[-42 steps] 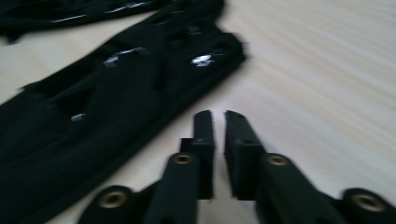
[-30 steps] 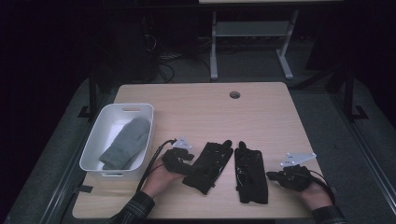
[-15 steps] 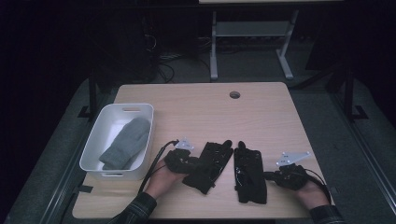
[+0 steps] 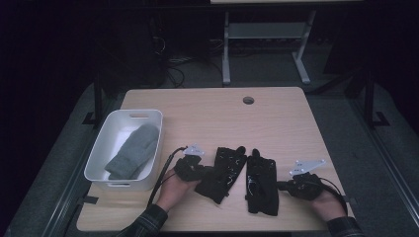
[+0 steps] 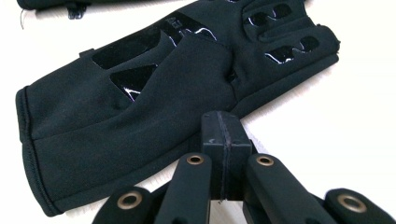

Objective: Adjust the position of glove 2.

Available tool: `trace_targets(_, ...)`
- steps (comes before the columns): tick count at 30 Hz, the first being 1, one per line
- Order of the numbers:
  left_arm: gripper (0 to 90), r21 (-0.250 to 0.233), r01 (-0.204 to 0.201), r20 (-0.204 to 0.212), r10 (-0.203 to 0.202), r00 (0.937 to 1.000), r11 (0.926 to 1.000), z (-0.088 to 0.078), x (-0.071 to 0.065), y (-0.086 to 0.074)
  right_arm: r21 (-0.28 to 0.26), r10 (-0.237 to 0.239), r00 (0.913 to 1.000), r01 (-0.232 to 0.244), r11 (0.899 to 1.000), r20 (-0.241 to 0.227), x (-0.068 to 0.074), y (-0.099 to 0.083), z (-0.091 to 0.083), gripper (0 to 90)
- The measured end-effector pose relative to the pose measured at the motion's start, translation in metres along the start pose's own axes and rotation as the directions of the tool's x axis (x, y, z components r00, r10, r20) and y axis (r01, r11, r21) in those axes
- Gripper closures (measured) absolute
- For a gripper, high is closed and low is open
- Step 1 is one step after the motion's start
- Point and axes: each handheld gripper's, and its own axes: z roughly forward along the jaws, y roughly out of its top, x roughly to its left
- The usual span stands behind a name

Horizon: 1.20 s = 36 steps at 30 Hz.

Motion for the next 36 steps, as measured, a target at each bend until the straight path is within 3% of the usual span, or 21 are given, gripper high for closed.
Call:
trace_targets(17,85.3,-0.069,0.022,0.060,-0.018,0.9980,0.9974,0.000,-0.003,0.016,0.010,-0.035,0.9987,0.036,0.999,-0.036,0.004,0.018,0.015,90.0)
trace_targets(26,85.3,-0.078,-0.007,0.085,0.013,0.9963,0.9969,0.001,-0.006,0.029,0.002,-0.025,0.9989,0.025,1.000,-0.038,0.003,0.021,0.019,90.0)
trace_targets(32,85.3,-0.061,-0.034,0.024,0.035,0.9991,0.9976,-0.002,-0.009,0.035,-0.008,-0.020,0.9991,0.019,1.000,-0.038,0.001,0.025,0.021,90.0)
trace_targets(36,85.4,-0.056,-0.014,0.002,0.014,0.9999,0.9983,-0.006,-0.005,0.032,-0.004,-0.026,0.9989,0.026,1.000,-0.038,0.001,0.024,0.021,90.0)
